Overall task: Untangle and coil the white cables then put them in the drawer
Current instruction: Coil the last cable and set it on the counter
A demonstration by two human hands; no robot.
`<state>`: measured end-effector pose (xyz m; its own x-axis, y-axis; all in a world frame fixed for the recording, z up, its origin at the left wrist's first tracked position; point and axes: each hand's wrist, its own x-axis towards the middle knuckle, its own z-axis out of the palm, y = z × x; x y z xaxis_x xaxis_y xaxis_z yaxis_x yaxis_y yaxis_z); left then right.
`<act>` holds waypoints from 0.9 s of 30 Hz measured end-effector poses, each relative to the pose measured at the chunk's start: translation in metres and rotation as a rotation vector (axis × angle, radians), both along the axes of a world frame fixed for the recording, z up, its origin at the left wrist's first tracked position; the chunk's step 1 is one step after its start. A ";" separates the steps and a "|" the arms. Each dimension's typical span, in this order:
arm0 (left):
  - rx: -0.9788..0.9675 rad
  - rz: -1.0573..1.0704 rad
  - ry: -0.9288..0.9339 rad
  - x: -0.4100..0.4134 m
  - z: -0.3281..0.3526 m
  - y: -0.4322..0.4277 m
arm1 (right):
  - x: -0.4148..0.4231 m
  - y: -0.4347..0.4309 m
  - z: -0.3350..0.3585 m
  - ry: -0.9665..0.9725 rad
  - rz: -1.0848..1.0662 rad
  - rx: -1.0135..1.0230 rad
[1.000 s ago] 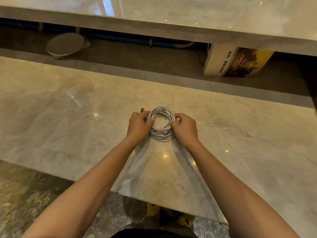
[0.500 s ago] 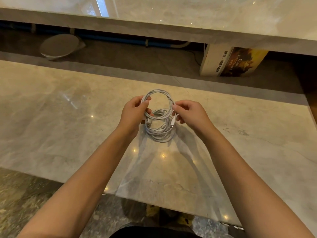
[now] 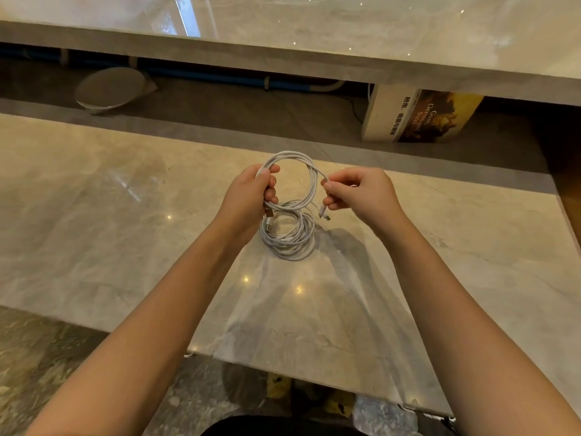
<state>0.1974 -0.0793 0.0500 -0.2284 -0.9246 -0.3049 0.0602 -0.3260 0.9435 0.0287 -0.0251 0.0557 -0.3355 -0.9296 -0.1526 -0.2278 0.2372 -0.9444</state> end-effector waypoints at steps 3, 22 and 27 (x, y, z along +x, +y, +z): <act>0.043 -0.003 0.122 -0.009 0.007 0.001 | 0.003 -0.001 0.005 -0.035 0.019 0.012; -0.124 0.066 -0.245 -0.023 -0.015 0.021 | 0.019 0.007 -0.002 -0.631 0.065 0.134; 0.211 0.135 0.342 -0.024 -0.020 0.018 | 0.024 0.011 -0.009 -0.282 0.207 0.113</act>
<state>0.1732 -0.0615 0.0302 -0.2302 -0.8786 -0.4184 0.4136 -0.4775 0.7752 0.0526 -0.0141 0.0469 -0.0719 -0.9454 -0.3180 -0.0164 0.3199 -0.9473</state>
